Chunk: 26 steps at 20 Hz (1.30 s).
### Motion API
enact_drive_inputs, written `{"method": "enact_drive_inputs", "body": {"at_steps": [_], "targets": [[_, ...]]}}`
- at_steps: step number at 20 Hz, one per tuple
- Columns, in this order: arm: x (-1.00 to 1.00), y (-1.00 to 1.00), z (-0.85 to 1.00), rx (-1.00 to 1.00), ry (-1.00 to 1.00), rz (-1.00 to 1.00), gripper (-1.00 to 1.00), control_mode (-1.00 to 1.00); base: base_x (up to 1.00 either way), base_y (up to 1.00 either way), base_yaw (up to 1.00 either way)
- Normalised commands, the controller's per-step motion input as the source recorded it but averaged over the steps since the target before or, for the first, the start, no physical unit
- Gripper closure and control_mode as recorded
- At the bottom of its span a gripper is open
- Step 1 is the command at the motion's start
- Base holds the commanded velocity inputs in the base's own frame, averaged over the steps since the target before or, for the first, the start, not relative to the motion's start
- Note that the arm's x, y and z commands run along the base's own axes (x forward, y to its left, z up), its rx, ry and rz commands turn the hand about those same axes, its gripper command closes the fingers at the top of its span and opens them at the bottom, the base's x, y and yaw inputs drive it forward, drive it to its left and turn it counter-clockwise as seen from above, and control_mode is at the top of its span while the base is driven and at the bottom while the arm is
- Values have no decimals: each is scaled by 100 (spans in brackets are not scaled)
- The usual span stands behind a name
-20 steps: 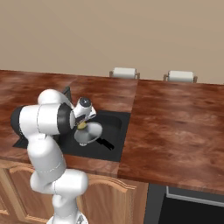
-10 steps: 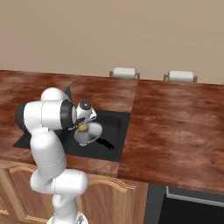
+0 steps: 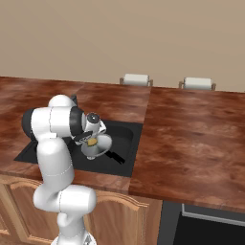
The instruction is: Pick the pan and sponge and place them into the sink. Then turn on the water.
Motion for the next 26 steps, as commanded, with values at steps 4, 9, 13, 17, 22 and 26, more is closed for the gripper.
{"method": "enact_drive_inputs", "body": {"at_steps": [4,9,13,17,22,26], "targets": [[10,-6,-18,-1,-3,0,100,-100,0,0,0],[6,-5,-21,-1,-3,1,100,-100,0,0,0],[8,-1,-22,-1,-3,1,100,-100,0,0,0],[9,0,-24,-1,-2,1,100,-100,0,0,0],[10,0,-21,0,0,1,100,-100,0,0,0],[10,0,-19,-1,0,0,100,-100,0,0,0]]}}
